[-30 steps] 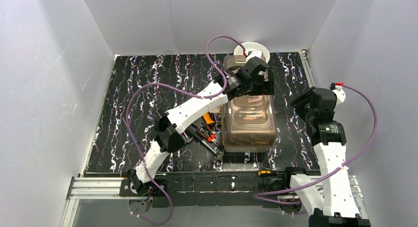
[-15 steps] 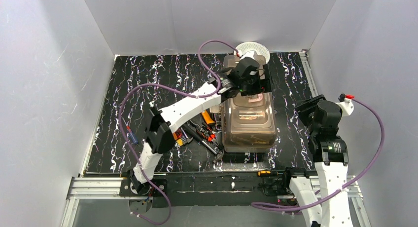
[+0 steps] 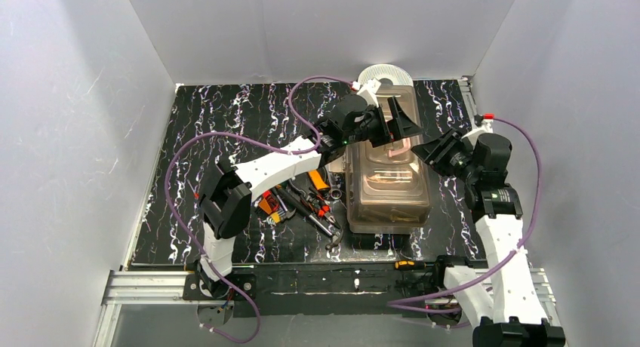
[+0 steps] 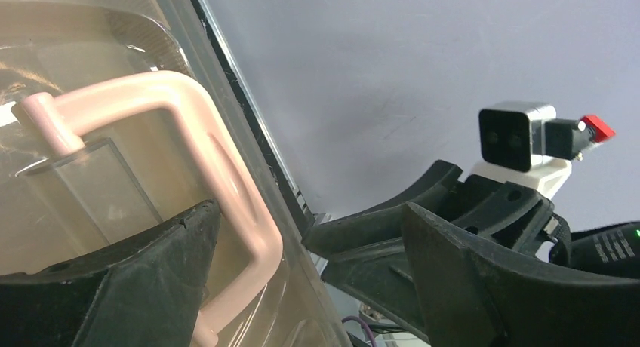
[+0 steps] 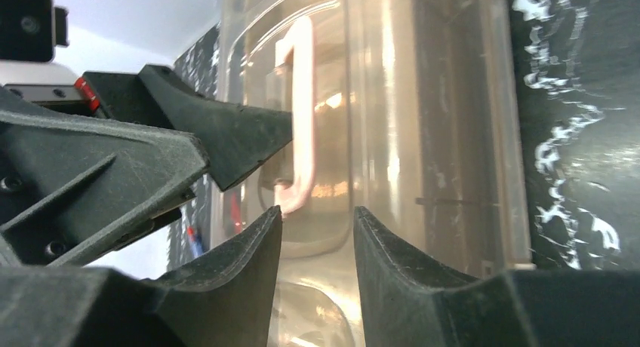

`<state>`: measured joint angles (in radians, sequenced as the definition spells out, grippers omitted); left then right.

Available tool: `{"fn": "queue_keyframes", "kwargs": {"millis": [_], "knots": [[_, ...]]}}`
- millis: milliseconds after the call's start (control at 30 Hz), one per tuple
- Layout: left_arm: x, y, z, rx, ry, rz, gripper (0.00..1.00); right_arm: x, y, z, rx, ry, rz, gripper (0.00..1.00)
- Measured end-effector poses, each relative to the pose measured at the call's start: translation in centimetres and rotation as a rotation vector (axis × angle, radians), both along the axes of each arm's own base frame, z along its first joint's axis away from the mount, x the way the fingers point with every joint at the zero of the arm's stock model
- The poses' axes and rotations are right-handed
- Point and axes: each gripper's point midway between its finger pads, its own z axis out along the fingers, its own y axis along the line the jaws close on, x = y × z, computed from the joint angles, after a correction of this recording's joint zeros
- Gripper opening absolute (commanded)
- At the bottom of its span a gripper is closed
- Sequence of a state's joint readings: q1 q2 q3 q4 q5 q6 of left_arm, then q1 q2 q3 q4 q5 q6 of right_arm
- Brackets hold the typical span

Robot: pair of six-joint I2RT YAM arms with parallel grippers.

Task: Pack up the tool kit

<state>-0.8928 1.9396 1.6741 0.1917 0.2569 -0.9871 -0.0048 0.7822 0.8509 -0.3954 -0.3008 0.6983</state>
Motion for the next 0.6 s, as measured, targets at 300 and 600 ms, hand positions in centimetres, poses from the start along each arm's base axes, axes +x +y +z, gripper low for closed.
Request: {"fn": "queue_keyframes", "kwargs": {"millis": [300,600], "knots": [[0.2,0.3,0.3,-0.046,0.015,-0.018,0.88,2.9,2.8,-0.4,0.08,0.049,0.177,0.44],[0.4,0.7,0.8,-0.073,0.013,-0.031,0.88,5.1,2.7,-1.4,0.064,0.08,0.188,0.23]]}}
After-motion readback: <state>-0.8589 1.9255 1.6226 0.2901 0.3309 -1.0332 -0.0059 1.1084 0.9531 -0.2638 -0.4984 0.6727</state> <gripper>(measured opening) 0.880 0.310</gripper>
